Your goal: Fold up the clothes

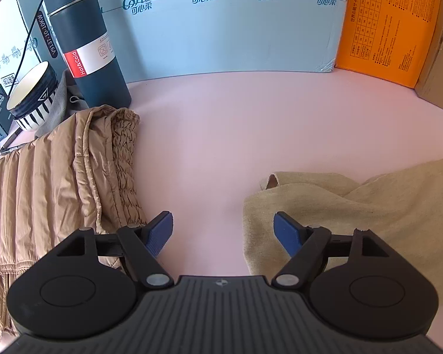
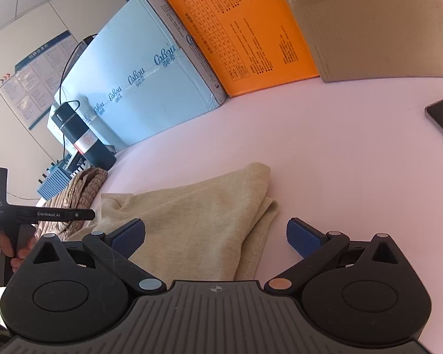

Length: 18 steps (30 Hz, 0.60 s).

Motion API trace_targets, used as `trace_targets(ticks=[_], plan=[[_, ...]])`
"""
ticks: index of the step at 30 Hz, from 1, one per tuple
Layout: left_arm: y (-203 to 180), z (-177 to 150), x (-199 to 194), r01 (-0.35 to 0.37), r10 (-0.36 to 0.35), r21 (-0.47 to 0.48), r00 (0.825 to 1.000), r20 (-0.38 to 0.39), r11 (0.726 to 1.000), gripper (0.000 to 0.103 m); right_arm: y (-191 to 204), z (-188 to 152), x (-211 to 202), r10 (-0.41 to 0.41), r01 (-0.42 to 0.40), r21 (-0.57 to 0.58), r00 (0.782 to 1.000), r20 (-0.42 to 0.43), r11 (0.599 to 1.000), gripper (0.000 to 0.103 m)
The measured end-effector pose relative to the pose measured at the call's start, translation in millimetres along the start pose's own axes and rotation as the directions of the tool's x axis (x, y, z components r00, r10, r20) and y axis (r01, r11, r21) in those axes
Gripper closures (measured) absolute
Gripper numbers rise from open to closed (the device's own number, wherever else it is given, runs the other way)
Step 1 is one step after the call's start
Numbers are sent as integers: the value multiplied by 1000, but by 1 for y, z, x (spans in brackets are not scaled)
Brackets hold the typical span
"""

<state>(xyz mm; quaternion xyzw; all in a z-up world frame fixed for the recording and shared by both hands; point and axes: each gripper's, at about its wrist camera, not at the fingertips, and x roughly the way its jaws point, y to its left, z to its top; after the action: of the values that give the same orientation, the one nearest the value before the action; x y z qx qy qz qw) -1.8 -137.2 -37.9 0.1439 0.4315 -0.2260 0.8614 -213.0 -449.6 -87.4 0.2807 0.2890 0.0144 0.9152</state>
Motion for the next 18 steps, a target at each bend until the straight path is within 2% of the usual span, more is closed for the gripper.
trace_targets(ticks=[4,6,9,10,11,12,14,15,18], plan=[[9,-15,-26,46,-44,-20,995,89,999,27,27,2,-12,58,-54,-89,997,40,995,0],[10,-29,-40,73,-77,37,987,138,997,27,48,-3,-14,94,-97,-172,995,-25,980,0],[5,-49,-61,201,-230,171,958,169,965,27,74,-17,-11,171,-213,-237,968,-185,948,0],[1,-52,-64,231,-264,206,953,151,951,27,80,-22,-11,135,-189,-257,967,-215,948,0],[-4,-54,-64,231,-265,234,956,124,944,27,86,-27,-11,95,-161,-276,967,-238,947,0],[-10,-57,-63,222,-254,263,962,97,939,27,86,-31,-13,44,-110,-283,972,-231,953,0],[-21,-63,-59,160,-186,284,980,68,945,27,79,-32,-21,-18,-31,-246,981,-193,969,0],[-22,-65,-57,146,-168,269,984,60,952,27,72,-33,-26,-45,7,-211,984,-172,977,0],[-13,-72,-49,149,-154,145,988,22,978,23,49,-37,-33,-112,95,-110,982,-151,989,0]])
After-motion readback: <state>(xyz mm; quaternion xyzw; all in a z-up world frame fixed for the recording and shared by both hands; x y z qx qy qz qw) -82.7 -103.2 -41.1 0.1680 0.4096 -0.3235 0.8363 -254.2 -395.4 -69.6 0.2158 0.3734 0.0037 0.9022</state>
